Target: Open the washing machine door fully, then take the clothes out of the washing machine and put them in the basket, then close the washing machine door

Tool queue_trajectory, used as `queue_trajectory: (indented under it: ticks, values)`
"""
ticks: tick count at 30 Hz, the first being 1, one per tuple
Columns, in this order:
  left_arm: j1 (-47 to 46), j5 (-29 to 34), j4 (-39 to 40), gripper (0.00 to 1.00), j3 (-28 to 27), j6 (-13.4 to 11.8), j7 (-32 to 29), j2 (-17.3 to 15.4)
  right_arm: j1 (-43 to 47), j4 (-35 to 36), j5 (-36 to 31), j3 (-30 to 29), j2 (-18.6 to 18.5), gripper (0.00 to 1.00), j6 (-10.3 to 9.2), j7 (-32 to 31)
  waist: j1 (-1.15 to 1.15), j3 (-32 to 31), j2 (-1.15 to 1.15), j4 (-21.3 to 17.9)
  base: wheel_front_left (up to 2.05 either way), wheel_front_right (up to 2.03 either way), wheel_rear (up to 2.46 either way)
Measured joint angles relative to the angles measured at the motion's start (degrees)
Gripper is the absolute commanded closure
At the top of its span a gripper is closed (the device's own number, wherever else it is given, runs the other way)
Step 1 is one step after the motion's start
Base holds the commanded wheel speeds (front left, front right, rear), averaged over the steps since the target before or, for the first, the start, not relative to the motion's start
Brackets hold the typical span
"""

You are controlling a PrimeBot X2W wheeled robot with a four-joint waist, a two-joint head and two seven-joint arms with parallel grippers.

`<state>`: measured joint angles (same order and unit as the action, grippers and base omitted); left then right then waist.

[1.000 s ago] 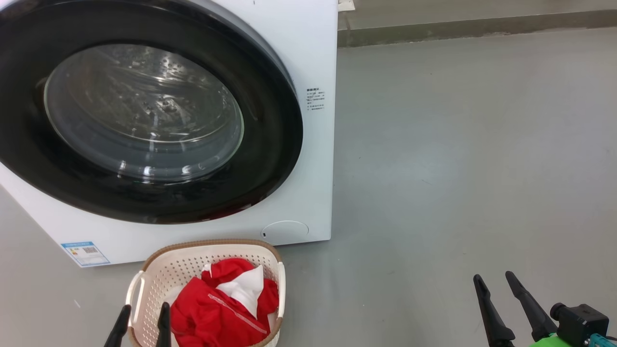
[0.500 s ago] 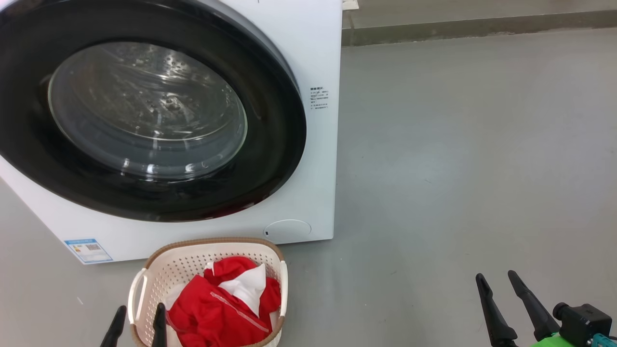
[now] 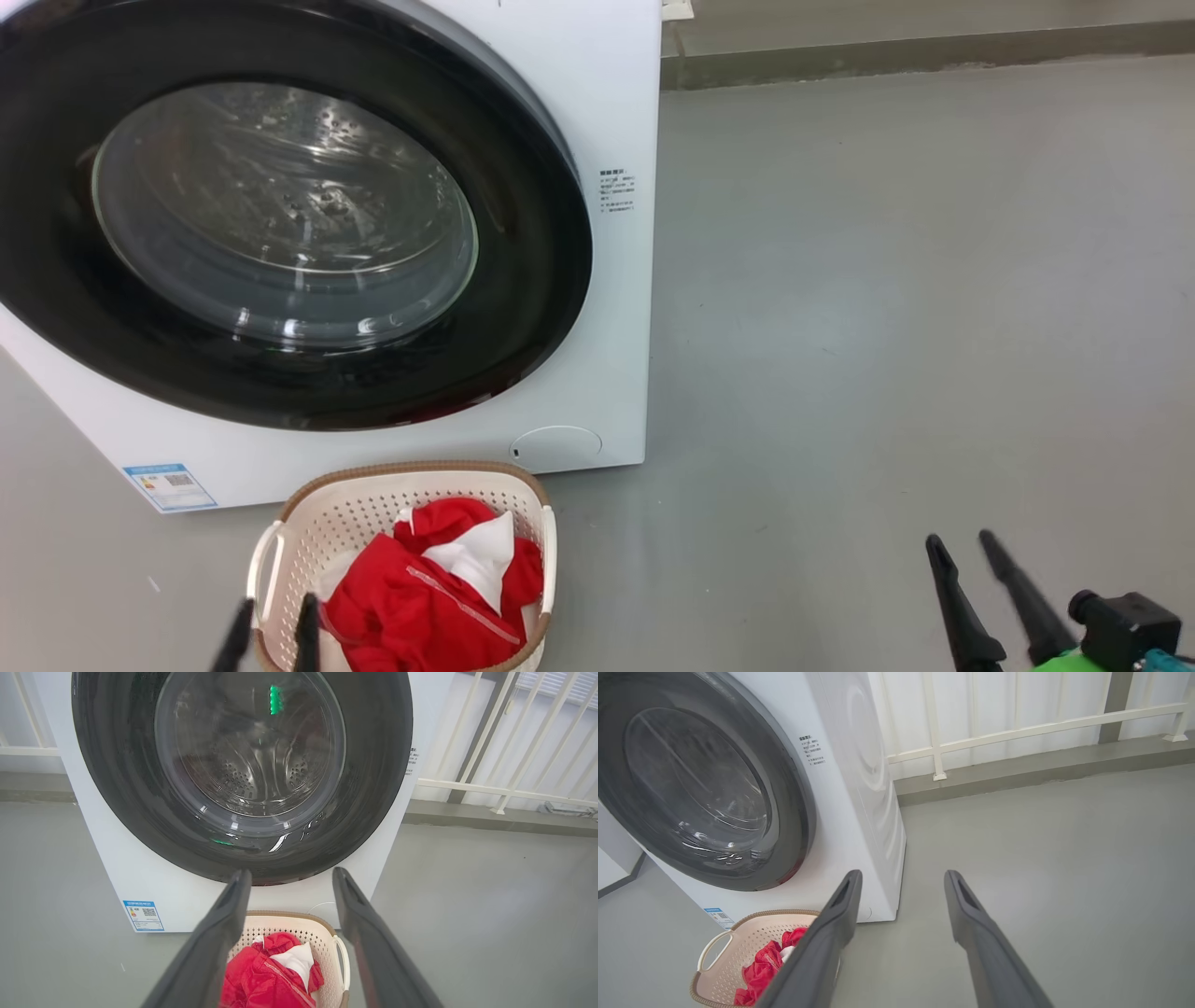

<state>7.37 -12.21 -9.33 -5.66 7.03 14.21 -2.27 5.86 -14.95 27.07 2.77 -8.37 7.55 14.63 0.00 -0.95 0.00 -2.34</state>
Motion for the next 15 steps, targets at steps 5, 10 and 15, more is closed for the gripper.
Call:
queue_trajectory:
  ticks: [5, 10, 15]
  values:
    - [0.03, -0.01, -3.66, 1.0, 0.32, 0.0, -0.09, 0.89, 0.03, -3.61, 0.0, 0.25, 1.62, 1.0, 0.0, -0.02, 0.0, 0.0, 0.0, 0.0, 0.0, 0.0, 0.0]
    - [0.03, -1.98, -4.72, 1.0, 0.36, 0.0, -0.78, 1.27, 0.04, -4.56, 1.72, 0.2, 2.1, 1.0, 0.0, -0.59, 0.01, 0.0, 0.0, 0.07, 0.0, 0.0, 0.0]
    - [0.0, -5.02, -4.74, 1.0, 0.38, 0.0, -1.62, 1.27, 0.02, -4.5, 4.2, 0.0, 2.16, 1.0, 0.0, -1.43, 0.02, -0.03, 0.0, 0.17, 0.0, 0.0, 0.0]
